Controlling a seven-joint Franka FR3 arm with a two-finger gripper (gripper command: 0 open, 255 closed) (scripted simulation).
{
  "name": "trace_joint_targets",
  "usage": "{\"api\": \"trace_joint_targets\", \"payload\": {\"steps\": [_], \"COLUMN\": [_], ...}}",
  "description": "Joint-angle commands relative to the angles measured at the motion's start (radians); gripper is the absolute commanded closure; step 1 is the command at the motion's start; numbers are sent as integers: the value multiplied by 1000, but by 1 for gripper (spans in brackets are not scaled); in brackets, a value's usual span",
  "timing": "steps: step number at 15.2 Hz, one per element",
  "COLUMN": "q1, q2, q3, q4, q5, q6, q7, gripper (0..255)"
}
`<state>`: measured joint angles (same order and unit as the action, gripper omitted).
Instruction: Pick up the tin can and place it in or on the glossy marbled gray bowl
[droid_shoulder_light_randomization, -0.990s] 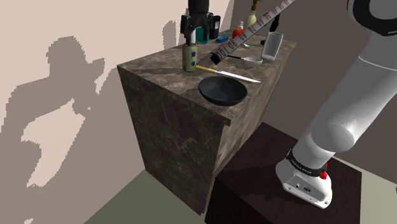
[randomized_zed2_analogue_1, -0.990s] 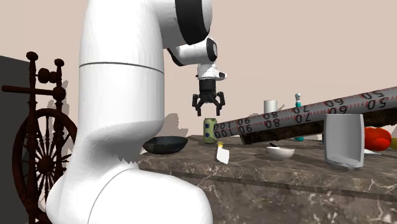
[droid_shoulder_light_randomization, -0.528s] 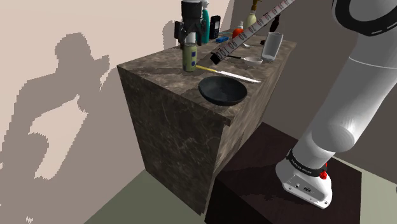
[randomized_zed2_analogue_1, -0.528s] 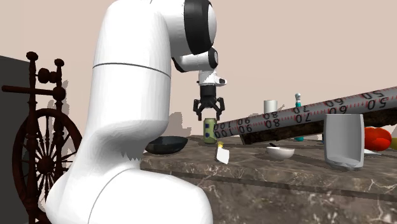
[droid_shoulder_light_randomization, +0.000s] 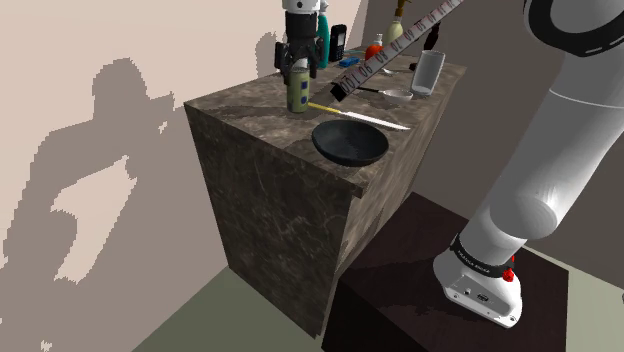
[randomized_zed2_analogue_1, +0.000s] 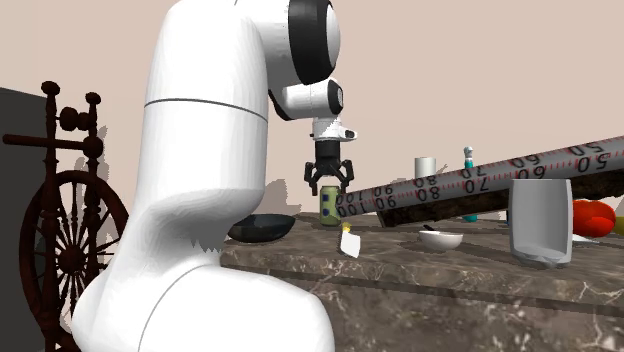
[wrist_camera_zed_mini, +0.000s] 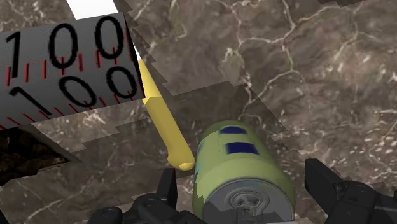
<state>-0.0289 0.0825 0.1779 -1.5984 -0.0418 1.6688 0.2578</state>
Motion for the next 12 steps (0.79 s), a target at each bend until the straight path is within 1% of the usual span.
{"api": "trace_joint_targets", "payload": {"steps": [1, 2, 3, 12], "q1": [0, 0, 0, 0], "q2": [0, 0, 0, 0], "q3": [0, 0, 0, 0], "q4": [0, 0, 0, 0], "q5": [0, 0, 0, 0], "q6": [0, 0, 0, 0], "q7": [0, 0, 0, 0], "gripper": [0, 0, 255, 255]}}
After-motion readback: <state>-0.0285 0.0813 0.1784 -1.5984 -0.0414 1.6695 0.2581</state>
